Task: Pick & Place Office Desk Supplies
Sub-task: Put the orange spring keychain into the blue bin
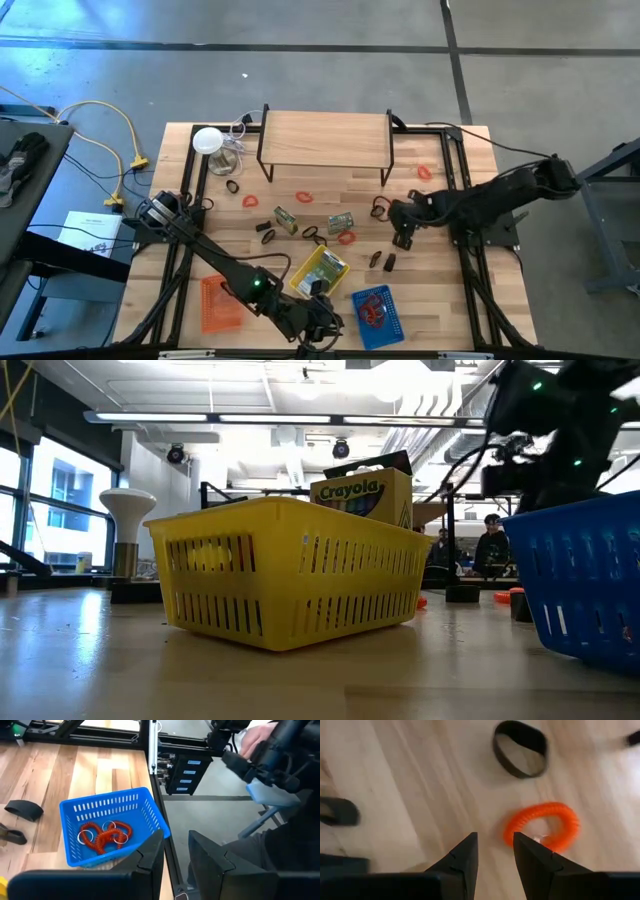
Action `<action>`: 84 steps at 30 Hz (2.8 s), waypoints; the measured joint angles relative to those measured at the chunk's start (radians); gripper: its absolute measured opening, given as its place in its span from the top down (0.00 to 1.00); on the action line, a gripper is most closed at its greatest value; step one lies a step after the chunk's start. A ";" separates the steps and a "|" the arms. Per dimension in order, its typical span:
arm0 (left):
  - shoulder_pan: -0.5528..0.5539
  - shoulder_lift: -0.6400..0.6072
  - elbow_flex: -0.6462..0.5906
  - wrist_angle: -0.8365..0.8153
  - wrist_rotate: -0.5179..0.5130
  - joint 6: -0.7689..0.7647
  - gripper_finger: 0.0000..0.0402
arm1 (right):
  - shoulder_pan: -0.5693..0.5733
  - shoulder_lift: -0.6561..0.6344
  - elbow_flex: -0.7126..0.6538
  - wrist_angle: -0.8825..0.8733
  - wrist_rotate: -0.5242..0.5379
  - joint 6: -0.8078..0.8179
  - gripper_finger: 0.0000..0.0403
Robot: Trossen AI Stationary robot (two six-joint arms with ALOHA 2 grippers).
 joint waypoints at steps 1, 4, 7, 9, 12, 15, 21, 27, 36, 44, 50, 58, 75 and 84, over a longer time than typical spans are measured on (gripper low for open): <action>0.000 0.000 0.000 0.000 0.000 0.000 0.79 | -0.021 0.000 -0.008 0.013 -0.011 -0.018 0.72; -0.001 0.000 0.000 -0.002 0.000 0.000 0.79 | -0.069 0.000 -0.019 0.043 -0.004 -0.063 0.72; -0.001 0.000 0.000 -0.002 0.000 -0.004 0.79 | -0.095 0.000 -0.025 0.058 -0.016 -0.113 0.72; -0.001 0.000 0.000 -0.002 0.000 -0.013 0.79 | -0.106 0.004 -0.029 0.069 -0.020 -0.142 0.72; -0.001 0.000 0.000 -0.002 0.000 -0.024 0.79 | -0.106 0.016 -0.041 0.093 -0.020 -0.150 0.72; -0.002 0.000 0.000 -0.002 0.000 -0.026 0.79 | -0.106 0.041 -0.063 0.150 -0.038 -0.150 0.72; -0.002 0.000 0.000 -0.002 0.000 -0.026 0.79 | -0.110 0.100 -0.087 0.238 -0.024 -0.167 0.72; -0.002 0.000 0.000 -0.002 0.000 -0.026 0.79 | -0.110 0.110 -0.090 0.285 -0.002 -0.171 0.73; 0.001 0.000 0.000 -0.002 0.000 0.035 0.79 | -0.109 0.111 -0.091 0.285 0.013 -0.113 0.96; 0.020 0.000 0.000 -0.002 0.000 0.061 0.79 | 0.014 0.078 -0.071 0.209 0.059 0.013 0.98; 0.044 0.000 0.000 -0.003 0.000 0.076 0.79 | 0.257 0.031 0.063 0.020 0.223 0.181 0.98; 0.079 0.000 0.000 -0.008 0.000 0.076 0.79 | 0.634 0.029 0.250 0.132 0.301 0.272 0.98; 0.085 0.000 0.000 -0.026 0.000 0.072 0.79 | 0.871 0.368 0.257 0.684 0.287 0.277 0.97; 0.085 0.000 0.000 -0.024 0.000 0.068 0.79 | 0.779 0.401 0.256 0.692 0.134 0.358 0.75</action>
